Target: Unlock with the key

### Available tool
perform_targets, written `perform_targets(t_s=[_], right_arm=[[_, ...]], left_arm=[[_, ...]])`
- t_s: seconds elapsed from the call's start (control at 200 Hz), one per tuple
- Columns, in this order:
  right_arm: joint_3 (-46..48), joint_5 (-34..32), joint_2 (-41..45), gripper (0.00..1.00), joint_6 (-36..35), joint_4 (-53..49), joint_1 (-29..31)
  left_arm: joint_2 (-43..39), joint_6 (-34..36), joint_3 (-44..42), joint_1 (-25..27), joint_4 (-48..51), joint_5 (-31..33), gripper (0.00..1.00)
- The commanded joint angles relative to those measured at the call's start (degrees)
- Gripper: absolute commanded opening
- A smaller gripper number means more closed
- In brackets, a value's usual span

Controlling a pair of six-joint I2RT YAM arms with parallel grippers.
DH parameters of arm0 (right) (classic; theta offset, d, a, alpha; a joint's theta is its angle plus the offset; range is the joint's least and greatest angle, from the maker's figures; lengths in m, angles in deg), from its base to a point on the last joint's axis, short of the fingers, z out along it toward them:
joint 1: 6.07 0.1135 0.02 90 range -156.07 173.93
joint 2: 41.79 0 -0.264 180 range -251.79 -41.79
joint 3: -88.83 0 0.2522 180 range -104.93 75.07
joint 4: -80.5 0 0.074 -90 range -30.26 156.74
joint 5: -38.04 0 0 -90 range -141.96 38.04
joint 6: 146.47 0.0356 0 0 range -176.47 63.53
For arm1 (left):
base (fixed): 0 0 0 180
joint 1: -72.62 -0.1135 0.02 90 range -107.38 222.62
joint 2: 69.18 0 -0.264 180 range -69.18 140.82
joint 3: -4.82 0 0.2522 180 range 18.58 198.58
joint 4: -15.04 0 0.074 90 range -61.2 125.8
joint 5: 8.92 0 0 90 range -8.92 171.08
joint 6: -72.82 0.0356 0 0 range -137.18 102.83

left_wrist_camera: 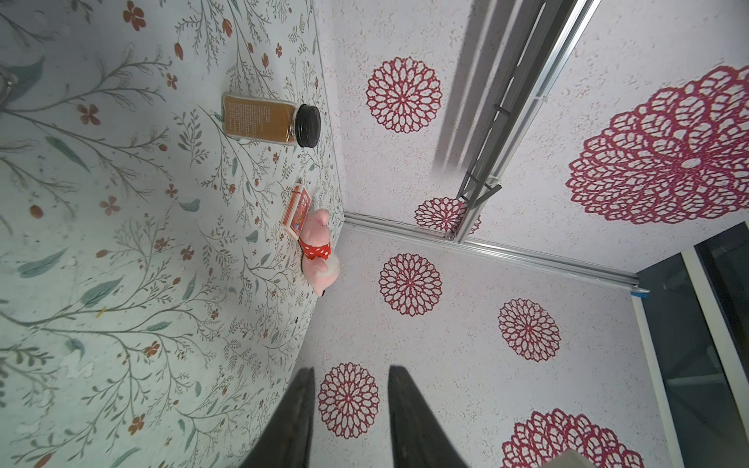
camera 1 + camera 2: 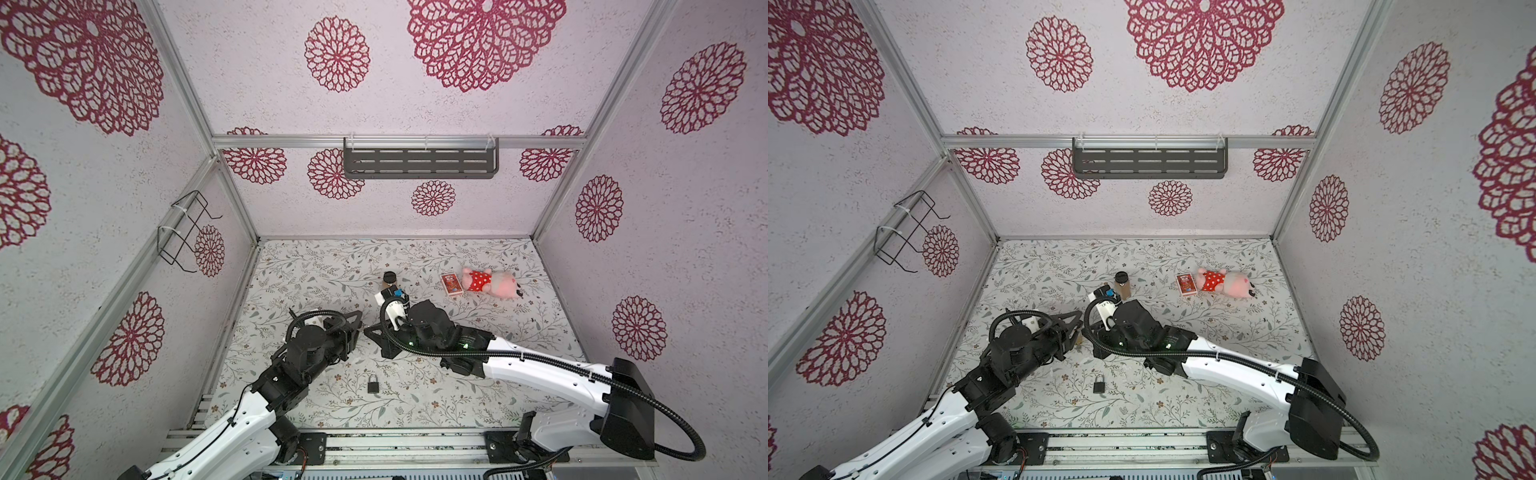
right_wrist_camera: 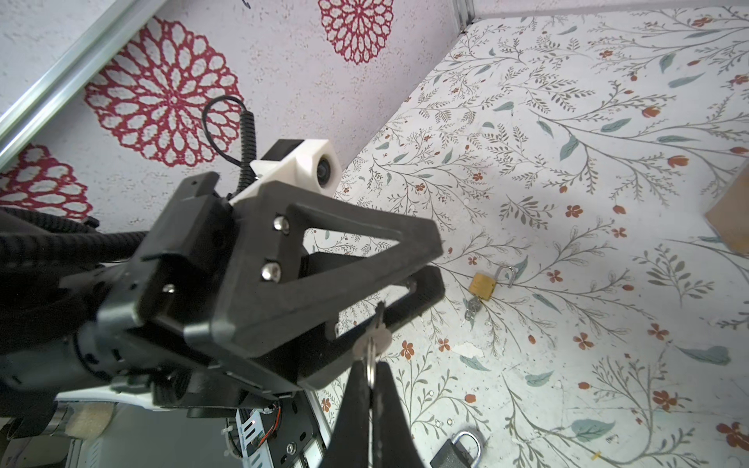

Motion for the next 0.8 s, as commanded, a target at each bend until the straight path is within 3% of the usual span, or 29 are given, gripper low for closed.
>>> perform_targets(t_s=[0.0,0.39,0.66,0.79], right_arm=[[-1.43,-1.07,1.59,0.0,-1.26,-1.08,-0.8],[-2.17,-0.72,2.12,0.0,-1.86,-1.42,-1.14],[-3.84,-1.23,1.92,0.0,-3.29,-3.93,-1.79],[-3.63,-1.84,3.52,0.26,-4.1,-5.99,-2.4]], left_arm=[[-0.29,0.43,1.9,0.42,0.51,0.57,0.25],[0.81,1.49,3.63,0.37,1.25,-0.46,0.02],[1.91,3.27,4.8,0.51,1.46,-0.44,0.0],[1.58,8.96,6.2,0.51,2.02,1.47,0.0]])
